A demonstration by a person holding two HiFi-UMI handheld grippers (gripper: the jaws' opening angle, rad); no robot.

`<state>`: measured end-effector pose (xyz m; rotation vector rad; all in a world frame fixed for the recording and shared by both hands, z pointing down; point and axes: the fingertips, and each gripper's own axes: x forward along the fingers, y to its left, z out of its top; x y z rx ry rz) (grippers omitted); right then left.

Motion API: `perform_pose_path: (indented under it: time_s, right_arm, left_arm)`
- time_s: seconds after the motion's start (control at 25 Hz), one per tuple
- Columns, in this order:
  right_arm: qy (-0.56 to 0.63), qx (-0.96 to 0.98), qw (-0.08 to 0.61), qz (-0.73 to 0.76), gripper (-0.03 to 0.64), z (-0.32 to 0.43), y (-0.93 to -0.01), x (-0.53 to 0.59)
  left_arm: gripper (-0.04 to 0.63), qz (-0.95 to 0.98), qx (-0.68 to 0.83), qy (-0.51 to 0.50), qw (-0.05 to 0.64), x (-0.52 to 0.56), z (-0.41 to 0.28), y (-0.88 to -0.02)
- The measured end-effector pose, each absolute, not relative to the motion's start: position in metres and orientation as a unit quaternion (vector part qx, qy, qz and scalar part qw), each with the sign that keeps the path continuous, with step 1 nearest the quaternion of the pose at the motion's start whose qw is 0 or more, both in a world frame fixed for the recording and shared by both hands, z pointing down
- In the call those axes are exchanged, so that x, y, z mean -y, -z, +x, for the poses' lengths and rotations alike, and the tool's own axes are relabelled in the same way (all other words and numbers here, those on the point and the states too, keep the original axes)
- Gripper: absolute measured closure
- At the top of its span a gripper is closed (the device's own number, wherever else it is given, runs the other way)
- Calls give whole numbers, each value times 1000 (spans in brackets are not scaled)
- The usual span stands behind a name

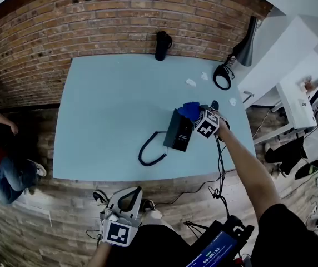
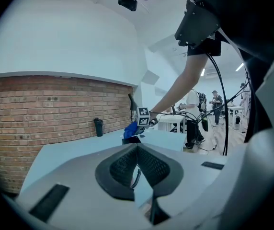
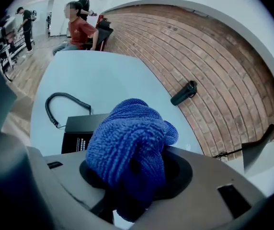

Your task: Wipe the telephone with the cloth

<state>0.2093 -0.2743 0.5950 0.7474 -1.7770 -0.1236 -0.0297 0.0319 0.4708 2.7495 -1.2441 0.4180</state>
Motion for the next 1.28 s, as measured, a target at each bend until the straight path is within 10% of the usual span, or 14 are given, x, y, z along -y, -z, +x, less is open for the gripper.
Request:
perform_pose_path:
  time_s: [1.28]
  right_arm:
    - [50,727,581,362,437,213,-644,268]
  left_arm:
    - [583,899,407,-150,57,-15,-31,-483]
